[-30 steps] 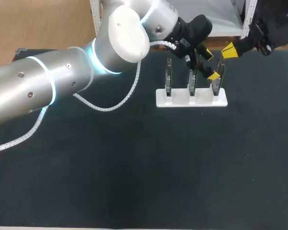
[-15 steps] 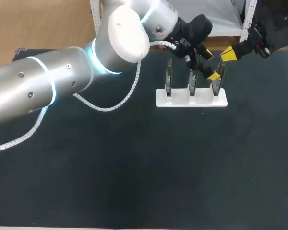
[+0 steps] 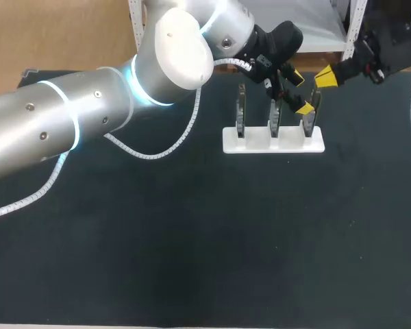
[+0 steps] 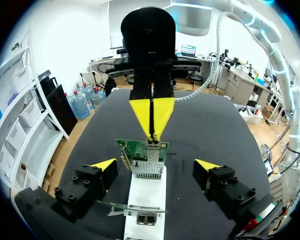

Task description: Pick up the optical module with the left hand, and insert it into the network port with the right hand.

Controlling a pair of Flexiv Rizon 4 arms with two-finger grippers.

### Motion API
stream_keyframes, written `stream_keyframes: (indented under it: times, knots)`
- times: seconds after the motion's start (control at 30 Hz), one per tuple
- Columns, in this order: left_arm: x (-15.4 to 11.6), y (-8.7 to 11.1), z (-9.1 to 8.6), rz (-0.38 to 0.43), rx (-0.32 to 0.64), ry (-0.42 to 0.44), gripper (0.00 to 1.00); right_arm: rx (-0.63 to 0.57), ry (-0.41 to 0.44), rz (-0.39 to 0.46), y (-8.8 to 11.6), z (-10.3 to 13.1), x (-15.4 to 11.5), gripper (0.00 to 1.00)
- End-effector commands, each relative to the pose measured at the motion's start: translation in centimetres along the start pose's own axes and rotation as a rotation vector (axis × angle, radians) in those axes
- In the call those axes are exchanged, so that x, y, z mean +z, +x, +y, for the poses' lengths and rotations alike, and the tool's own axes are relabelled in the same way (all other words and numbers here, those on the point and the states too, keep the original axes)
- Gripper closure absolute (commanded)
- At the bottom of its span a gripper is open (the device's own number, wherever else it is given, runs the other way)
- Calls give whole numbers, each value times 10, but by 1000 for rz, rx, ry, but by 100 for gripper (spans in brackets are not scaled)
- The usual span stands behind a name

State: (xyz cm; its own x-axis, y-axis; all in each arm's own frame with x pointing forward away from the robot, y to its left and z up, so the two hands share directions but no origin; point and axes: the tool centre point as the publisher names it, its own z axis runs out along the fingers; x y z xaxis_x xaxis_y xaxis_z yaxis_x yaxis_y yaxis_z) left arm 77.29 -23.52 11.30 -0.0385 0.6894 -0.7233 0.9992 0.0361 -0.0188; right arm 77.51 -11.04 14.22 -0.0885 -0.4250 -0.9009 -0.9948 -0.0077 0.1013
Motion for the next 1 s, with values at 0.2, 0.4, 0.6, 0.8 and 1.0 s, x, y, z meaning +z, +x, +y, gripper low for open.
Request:
stream_keyframes:
  times: [0.2, 0.4, 0.6, 0.8, 1.0]
  knots:
    - [1, -1, 1, 4, -1, 1, 0, -39, 61, -27, -6, 7, -9, 100]
    - [-8, -7, 6, -14, 11, -22, 0, -71, 80, -47, -12, 10, -14, 100]
    - [-29, -22, 11, -67, 37, -84, 0, -95, 111, -54, -19, 9, -21, 100]
    - [-49, -31, 18, -150, 31, -171, 0, -116, 126, -54, -20, 6, -26, 100]
    - [-55, -32, 20, -167, 35, -192, 0, -133, 168, -56, -26, 1, -30, 0]
